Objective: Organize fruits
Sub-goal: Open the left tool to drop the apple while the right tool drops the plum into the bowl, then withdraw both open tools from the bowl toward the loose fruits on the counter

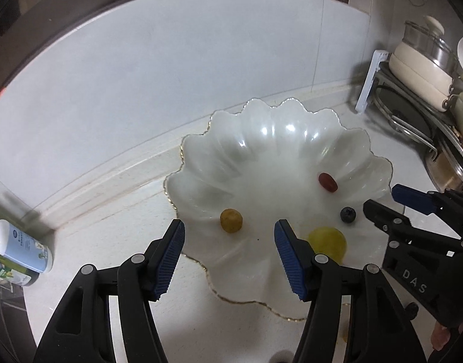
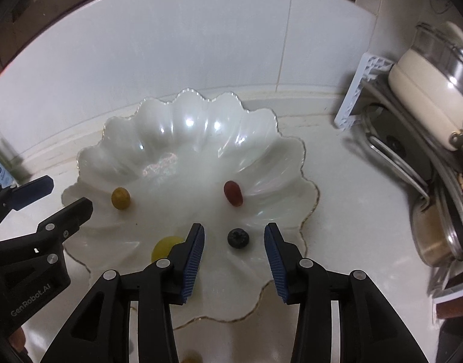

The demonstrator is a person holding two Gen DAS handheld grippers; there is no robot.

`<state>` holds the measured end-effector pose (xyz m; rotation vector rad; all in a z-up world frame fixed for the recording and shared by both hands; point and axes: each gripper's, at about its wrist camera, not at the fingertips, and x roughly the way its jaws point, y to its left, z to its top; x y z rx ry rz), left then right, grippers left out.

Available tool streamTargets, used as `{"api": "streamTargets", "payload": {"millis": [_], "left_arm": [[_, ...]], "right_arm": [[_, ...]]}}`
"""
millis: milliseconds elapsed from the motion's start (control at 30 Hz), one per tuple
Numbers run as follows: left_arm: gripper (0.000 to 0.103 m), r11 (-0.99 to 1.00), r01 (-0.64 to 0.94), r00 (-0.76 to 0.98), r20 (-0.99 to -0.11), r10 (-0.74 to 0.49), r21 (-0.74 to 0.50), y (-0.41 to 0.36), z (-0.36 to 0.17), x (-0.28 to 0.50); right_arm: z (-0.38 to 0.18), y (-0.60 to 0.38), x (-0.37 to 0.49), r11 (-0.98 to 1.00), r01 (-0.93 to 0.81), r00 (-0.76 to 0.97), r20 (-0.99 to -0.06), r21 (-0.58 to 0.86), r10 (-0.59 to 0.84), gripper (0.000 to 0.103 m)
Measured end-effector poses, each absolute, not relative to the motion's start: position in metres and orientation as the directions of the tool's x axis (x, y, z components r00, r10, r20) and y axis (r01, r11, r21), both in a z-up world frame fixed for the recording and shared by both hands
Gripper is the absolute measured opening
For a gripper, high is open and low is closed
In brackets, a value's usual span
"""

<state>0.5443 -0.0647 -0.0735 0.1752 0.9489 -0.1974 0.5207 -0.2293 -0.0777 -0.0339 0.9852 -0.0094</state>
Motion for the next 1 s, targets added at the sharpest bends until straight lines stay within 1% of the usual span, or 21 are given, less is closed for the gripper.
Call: {"api": "streamTargets", "payload": {"millis": [133,467,600,733,867,1000], "left_arm": [[0.061,0.968,0.247,0.585,-0.804,-0.11,0.047,-0.059,-0.064,0.533],[0.061,0.961,0.272,0.665,-0.733,-0.144,0.058,-0.049,-0.028,0.495],[0.065,0.957,0.287,0.687,-0.705,-0.176,0.04,-0.043,-0.011,0.479],[0.065,0.957,0.283,0.724,-0.669,-0.171,0.061,-0.04,0.003,0.464],[0.065,0.955,0.293,0.743,-0.641,-0.19,0.057,-0.035,0.013,0.45],[0.068,0.948,0.314,0.75,-0.625,-0.218,0.046,-0.033,0.021,0.436]], "right_arm": [[-0.064,-0.227,0.509,0.999,0.009,0.59,-0.807,-0.049,-0.045,0.043],[-0.027,-0.224,0.468,0.999,0.029,0.671,-0.74,-0.029,-0.041,0.043],[-0.012,-0.221,0.449,1.0,0.028,0.702,-0.712,-0.012,-0.029,0.043],[-0.001,-0.219,0.433,0.999,0.039,0.726,-0.687,-0.001,-0.029,0.043],[0.009,-0.216,0.416,0.999,0.052,0.747,-0.663,-0.01,-0.046,0.043],[0.017,-0.214,0.401,0.999,0.051,0.761,-0.647,0.0,-0.04,0.043]]}}
